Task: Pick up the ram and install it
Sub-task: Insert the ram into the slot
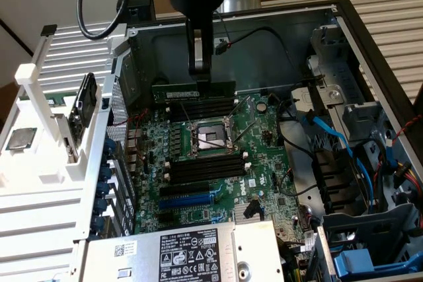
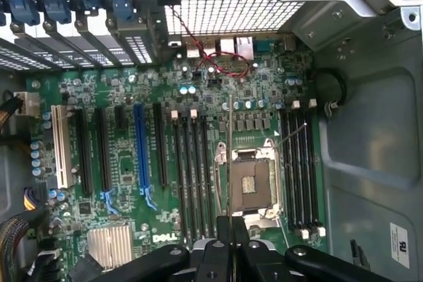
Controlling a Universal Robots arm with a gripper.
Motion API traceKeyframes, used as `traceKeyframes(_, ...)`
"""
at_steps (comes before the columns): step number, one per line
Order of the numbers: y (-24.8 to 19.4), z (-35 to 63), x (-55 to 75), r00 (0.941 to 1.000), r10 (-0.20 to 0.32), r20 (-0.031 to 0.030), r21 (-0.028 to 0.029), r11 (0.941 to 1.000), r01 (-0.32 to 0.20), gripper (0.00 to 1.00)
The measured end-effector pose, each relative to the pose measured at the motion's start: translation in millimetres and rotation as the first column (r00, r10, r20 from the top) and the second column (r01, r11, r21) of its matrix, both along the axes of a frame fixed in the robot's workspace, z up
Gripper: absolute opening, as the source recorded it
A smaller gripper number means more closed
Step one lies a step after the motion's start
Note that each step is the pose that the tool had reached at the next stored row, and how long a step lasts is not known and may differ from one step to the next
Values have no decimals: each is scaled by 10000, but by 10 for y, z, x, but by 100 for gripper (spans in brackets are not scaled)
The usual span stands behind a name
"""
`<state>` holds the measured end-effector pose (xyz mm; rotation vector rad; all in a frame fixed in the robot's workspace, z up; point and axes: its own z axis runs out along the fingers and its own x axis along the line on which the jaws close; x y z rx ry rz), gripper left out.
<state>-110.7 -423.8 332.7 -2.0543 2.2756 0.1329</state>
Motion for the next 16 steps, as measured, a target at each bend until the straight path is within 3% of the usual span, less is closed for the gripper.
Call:
traceKeyframes(3,-9,-10,6,9999,106,-100,2,9999,-106,12)
traceKeyframes(12,-27,-19,30,9995,304,-104,10,9995,-304,12)
traceKeyframes(13,-26,-23,30,9995,305,-84,9,9995,-305,12)
traceKeyframes(16,-27,-38,31,9995,308,109,3,9995,-308,12)
